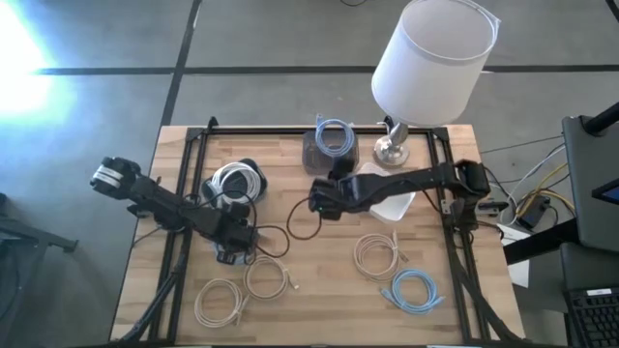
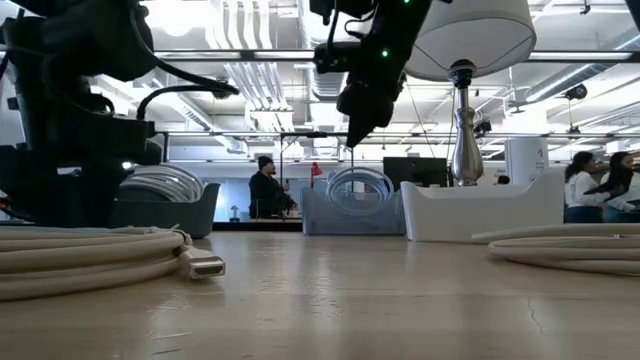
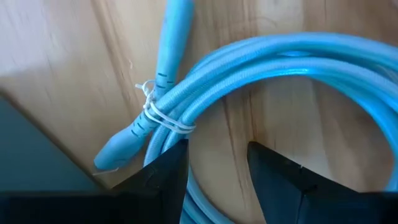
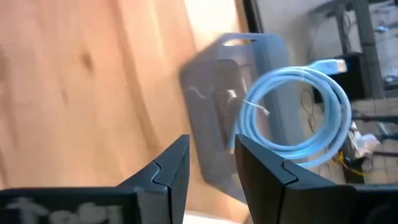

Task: Sort HDMI cables
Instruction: Put the left blue HDMI cable into the black bin

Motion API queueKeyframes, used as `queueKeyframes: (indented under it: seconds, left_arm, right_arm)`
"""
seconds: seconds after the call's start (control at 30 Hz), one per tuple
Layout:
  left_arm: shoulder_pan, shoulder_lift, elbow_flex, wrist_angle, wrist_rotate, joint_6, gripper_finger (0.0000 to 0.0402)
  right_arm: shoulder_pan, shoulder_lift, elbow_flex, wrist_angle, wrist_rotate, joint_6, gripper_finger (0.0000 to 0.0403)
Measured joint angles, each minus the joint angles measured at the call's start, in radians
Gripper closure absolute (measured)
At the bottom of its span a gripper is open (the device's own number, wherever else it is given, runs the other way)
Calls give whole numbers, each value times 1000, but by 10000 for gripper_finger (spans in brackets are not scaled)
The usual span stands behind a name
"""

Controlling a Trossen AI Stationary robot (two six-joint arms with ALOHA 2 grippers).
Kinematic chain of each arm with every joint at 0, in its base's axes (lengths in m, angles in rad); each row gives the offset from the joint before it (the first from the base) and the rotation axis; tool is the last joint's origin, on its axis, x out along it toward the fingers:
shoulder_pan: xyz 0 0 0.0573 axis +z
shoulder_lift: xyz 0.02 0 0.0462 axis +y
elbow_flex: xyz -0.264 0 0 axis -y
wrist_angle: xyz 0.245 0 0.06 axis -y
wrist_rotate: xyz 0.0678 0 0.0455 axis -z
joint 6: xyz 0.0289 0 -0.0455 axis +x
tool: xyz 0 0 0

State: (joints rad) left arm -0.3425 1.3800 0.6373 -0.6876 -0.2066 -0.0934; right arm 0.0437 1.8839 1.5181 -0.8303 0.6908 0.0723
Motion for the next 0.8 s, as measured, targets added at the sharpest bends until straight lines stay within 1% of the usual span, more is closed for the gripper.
queueKeyframes:
  seconds: [0.07,0.2,0.33,0.4,0.57,0.7,0.8]
  left_arm:
    - [-1,-1,9,0,11,-24,232]
    - [-4,-2,81,26,24,-22,232]
    - [-9,-1,134,26,-44,89,232]
    - [-9,-1,133,22,-71,157,232]
    - [-9,19,92,36,-85,301,232]
    - [-7,48,56,127,-170,360,232]
    - [2,77,40,192,-173,388,232]
  right_arm:
    - [13,0,0,2,-3,0,280]
    - [25,0,0,6,-14,-1,280]
    - [23,0,0,17,-15,5,280]
    - [22,0,0,29,-16,4,280]
    - [22,0,0,34,-17,5,280]
    - [22,0,-1,40,-18,7,280]
    - [22,0,-2,58,-18,7,280]
